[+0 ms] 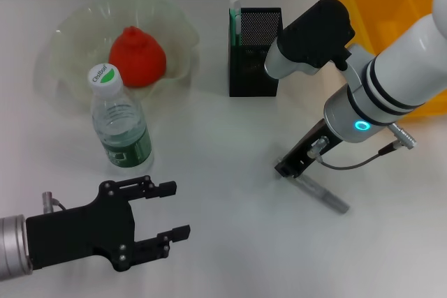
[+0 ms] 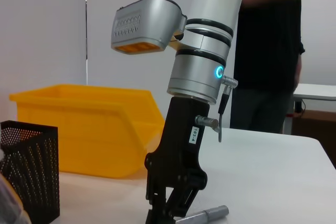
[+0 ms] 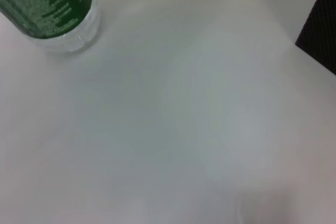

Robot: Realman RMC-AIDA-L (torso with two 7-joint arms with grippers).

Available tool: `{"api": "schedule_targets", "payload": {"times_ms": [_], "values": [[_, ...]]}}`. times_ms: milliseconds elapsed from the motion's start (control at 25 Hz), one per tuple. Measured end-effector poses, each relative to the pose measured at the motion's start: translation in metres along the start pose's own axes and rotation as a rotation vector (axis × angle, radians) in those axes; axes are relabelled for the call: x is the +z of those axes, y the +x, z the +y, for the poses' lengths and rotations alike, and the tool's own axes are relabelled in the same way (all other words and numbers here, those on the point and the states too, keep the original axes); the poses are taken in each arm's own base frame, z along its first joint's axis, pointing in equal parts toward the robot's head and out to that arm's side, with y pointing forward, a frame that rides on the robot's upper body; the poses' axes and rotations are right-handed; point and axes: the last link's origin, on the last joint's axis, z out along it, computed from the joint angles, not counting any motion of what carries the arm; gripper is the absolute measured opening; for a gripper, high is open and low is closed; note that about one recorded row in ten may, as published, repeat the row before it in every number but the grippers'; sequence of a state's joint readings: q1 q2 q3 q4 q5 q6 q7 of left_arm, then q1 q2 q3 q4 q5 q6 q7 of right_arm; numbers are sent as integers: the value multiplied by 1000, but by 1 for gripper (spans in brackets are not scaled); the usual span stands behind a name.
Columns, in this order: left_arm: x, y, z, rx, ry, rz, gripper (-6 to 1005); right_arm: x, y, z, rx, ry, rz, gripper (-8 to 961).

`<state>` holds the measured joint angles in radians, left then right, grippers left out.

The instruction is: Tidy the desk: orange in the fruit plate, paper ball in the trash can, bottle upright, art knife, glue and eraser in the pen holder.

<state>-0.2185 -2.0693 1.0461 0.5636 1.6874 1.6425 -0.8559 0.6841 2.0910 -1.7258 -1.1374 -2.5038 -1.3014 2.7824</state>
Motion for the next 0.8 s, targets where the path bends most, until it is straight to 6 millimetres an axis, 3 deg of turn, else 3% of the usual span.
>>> {"api": "schedule_targets", "payload": {"times_ms": [320,520,640,800], "values": [[2,0,-1,1,-5,-1,640,3,0,0,-14,2,32,175],[1,0,0,-1,-4,0,640,-8,-2,3,-25,1,-15,148],[1,0,0,-1,-4,0,640,-24,-4,2,-20,9,-103,148],[1,0,0,-1,-5,0,640,-69,-9,-7,-9,31,-355,149]]}}
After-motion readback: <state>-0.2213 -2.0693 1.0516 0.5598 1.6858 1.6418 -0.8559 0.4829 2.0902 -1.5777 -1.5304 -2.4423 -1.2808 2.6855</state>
